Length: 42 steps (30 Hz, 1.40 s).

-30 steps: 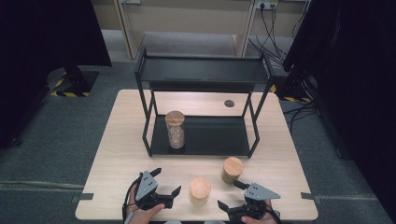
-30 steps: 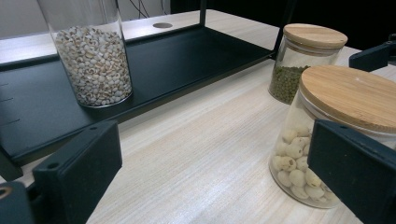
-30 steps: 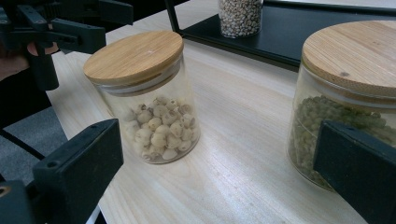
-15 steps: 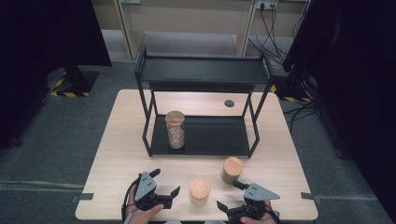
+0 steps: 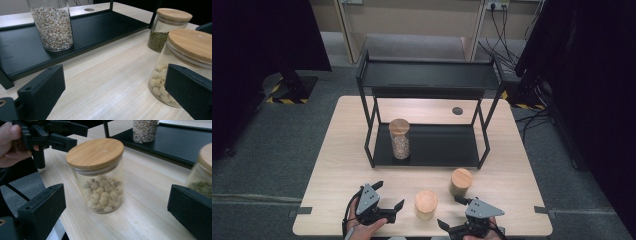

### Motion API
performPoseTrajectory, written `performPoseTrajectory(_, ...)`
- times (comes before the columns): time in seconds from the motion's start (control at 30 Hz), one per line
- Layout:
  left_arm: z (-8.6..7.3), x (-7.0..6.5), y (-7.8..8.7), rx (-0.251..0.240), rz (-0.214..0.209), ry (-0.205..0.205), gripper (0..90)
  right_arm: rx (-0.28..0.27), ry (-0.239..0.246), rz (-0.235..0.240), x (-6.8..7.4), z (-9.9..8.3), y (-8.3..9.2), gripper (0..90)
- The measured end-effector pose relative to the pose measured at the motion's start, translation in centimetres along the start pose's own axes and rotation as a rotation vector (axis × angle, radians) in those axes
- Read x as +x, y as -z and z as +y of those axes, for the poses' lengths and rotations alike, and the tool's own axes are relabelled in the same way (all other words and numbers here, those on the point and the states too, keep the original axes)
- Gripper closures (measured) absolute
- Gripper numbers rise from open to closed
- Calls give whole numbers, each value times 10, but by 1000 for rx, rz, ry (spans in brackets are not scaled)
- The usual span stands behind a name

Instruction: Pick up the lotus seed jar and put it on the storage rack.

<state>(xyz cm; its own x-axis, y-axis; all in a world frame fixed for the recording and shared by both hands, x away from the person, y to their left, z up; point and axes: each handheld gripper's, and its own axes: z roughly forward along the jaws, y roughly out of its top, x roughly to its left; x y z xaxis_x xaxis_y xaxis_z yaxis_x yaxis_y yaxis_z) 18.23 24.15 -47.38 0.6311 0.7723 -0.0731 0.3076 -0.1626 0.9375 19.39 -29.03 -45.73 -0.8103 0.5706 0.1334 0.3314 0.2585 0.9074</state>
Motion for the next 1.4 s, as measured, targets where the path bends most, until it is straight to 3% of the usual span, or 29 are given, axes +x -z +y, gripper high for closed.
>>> performPoseTrajectory(0.4, -1, 1, 1, -8, 8, 5, 25, 23, 47, 32, 8, 8, -20, 25)
performPoseTrajectory(0.9, -2, 1, 2, -11, 10, 6, 26, 41, 91, 26, 16, 19, -44, 45)
performPoseTrajectory(1.07, -2, 1, 2, -10, 13, 7, 26, 49, 104, 12, 19, 22, -53, 92)
performPoseTrajectory(1.3, -2, 2, 2, -12, 13, 9, 26, 62, 128, -17, 23, 25, -60, 243)
performPoseTrajectory(1.4, -2, 2, 2, -13, 13, 10, 26, 67, 140, -20, 24, 27, -60, 254)
